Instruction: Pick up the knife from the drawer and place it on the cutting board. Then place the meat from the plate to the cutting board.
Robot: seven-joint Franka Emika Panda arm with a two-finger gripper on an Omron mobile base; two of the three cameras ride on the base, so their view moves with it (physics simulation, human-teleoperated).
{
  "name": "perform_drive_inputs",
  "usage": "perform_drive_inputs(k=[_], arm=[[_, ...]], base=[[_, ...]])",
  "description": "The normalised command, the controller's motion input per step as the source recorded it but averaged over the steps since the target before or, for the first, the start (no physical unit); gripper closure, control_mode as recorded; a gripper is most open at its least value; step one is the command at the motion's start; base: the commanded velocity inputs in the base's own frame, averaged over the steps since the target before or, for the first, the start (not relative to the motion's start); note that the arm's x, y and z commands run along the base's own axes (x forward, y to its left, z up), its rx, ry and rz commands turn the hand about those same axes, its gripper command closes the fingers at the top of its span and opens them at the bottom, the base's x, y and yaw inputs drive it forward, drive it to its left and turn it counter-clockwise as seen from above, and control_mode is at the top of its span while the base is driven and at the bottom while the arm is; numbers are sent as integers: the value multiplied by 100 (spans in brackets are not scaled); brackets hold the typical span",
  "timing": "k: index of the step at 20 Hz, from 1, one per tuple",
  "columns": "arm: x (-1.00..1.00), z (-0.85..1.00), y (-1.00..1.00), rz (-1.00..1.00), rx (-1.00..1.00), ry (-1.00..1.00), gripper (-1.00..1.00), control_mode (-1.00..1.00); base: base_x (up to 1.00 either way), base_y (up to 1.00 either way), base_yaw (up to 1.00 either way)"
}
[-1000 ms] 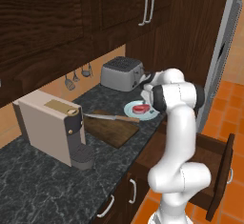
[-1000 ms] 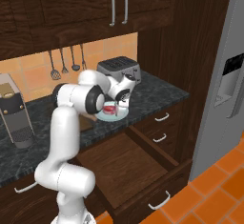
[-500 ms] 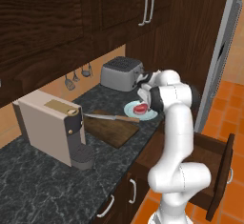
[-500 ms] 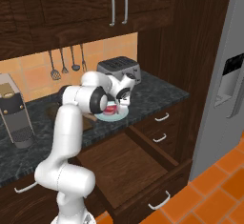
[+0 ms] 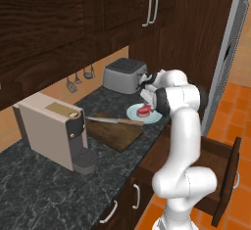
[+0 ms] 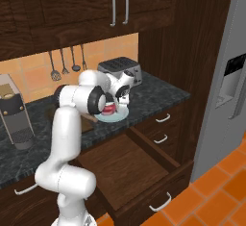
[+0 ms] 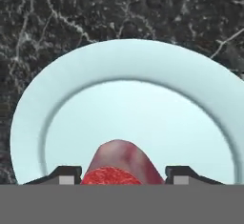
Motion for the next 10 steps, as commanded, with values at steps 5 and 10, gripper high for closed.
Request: perform_drive_inputs(k=[5,10], arm=[[-100,85,13,3,1,-25,100,-100],[-100,65,86,0,0,-19,100,-100]], base=[[0,0,0],[0,0,0]])
